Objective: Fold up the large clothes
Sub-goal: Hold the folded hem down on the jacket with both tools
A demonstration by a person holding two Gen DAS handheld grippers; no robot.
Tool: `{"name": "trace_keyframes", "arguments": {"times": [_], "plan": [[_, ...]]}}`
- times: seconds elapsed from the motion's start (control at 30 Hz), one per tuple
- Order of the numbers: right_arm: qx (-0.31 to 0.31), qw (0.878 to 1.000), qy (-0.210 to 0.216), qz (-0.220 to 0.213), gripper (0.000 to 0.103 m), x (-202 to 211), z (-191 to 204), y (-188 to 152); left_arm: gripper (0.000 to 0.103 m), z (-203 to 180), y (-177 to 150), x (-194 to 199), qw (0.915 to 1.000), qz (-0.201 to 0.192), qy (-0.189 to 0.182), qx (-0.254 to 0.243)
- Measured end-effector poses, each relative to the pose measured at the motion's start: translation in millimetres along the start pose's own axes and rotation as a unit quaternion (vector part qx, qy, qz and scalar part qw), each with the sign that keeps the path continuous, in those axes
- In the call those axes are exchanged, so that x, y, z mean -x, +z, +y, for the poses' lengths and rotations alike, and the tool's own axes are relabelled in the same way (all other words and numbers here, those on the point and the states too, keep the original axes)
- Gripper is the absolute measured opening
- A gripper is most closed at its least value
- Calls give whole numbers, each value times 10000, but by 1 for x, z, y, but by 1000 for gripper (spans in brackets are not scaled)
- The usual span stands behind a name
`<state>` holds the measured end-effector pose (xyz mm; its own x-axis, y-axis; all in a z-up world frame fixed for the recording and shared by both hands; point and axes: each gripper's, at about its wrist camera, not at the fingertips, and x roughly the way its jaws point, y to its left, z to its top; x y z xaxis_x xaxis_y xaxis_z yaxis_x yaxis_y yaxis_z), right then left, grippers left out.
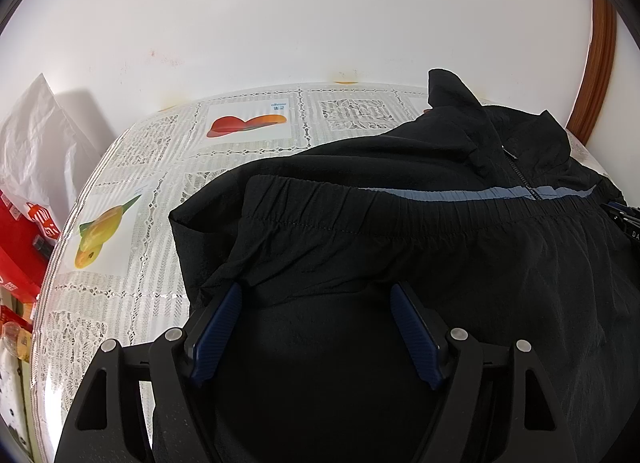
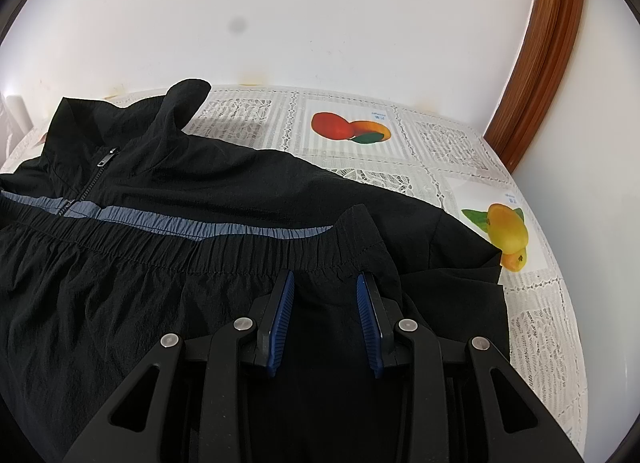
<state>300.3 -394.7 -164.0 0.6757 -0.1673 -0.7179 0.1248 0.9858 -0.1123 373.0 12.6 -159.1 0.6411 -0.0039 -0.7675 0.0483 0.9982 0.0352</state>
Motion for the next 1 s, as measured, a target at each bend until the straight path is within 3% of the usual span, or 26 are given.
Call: {"name": "trace_keyframes", "arguments": {"times": [1.0], "plan": [[-74, 9999, 80, -31, 33, 0, -2, -1, 76, -2, -1, 1, 10000, -3, 20, -19]]}}
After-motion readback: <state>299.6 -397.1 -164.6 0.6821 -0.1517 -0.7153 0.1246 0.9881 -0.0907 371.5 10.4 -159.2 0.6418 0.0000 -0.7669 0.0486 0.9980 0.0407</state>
